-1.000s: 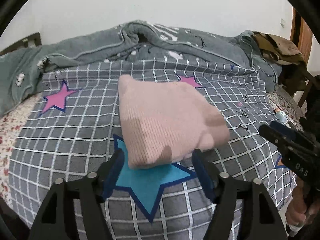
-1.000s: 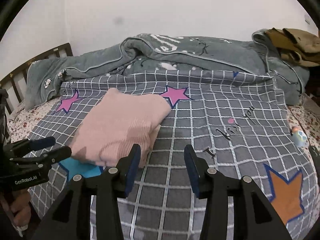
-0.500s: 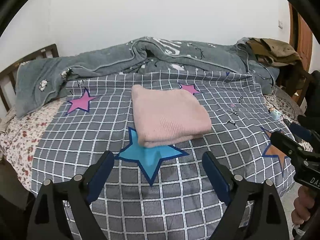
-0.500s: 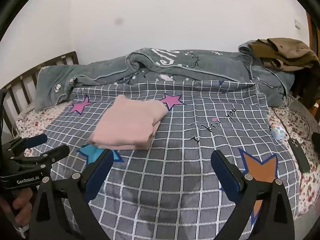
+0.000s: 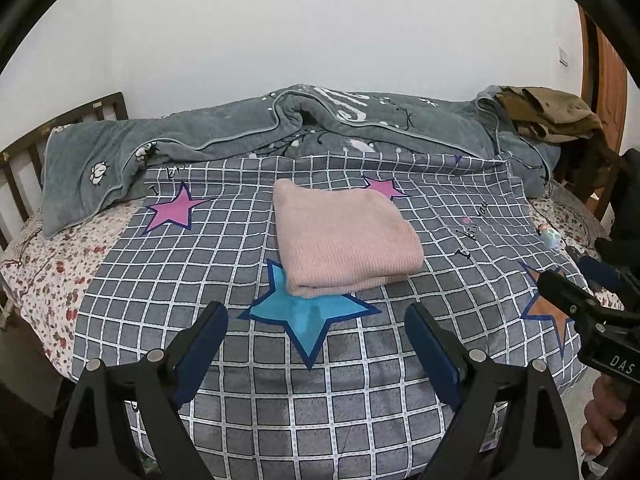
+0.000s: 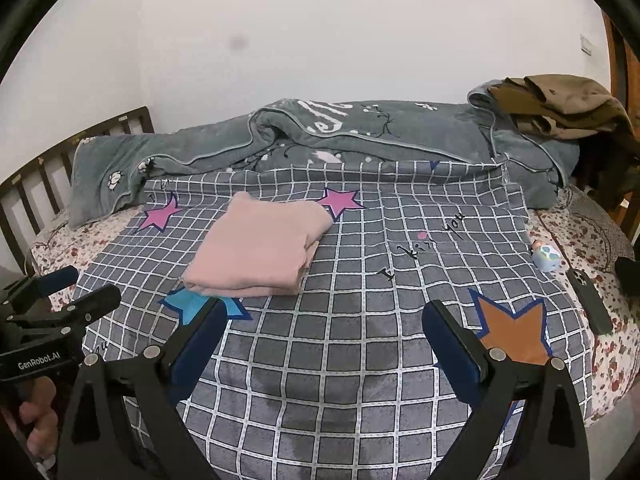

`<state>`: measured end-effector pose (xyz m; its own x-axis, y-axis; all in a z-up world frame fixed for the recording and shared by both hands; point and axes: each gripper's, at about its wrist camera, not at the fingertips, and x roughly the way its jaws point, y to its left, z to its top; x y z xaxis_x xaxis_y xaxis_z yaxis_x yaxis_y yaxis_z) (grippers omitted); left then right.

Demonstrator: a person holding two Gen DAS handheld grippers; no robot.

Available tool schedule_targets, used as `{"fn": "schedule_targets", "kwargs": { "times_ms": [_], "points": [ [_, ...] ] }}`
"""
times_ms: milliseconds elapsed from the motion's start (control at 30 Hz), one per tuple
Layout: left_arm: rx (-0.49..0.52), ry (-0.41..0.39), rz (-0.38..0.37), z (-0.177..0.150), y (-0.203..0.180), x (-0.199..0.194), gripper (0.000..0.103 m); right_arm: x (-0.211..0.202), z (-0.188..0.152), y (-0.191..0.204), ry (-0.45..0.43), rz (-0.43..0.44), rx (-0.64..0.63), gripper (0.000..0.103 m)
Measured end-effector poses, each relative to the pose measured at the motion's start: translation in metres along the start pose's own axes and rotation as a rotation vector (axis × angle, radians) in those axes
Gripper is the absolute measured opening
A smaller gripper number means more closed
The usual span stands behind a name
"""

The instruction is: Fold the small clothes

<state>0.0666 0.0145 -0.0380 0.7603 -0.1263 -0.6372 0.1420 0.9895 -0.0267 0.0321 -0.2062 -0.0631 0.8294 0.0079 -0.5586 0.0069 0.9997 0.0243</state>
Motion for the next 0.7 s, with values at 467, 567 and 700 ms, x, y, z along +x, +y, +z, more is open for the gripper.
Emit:
{"fn": "schedule_targets", "kwargs": {
  "times_ms": [467, 567, 700],
  "points": [
    [0.004, -0.004, -0.002, 0.0011, -0.0012, -0.0024, 0.09, -0.0038, 0.0007, -0.0039, -0.011, -0.02, -0.005, 0.097],
    [0.003, -0.004, -0.003, 0.0015, -0.0009, -0.0026, 0.09, -0.0041, 0.0005, -0.0034, -0.011, -0.021, -0.006, 0.097],
    [0.003, -0.005, -0.003, 0.0025, 0.0002, -0.0035, 0.09, -0.0045, 0.0009, -0.0037, -0.011, -0.023, -0.012, 0.097]
  ]
}}
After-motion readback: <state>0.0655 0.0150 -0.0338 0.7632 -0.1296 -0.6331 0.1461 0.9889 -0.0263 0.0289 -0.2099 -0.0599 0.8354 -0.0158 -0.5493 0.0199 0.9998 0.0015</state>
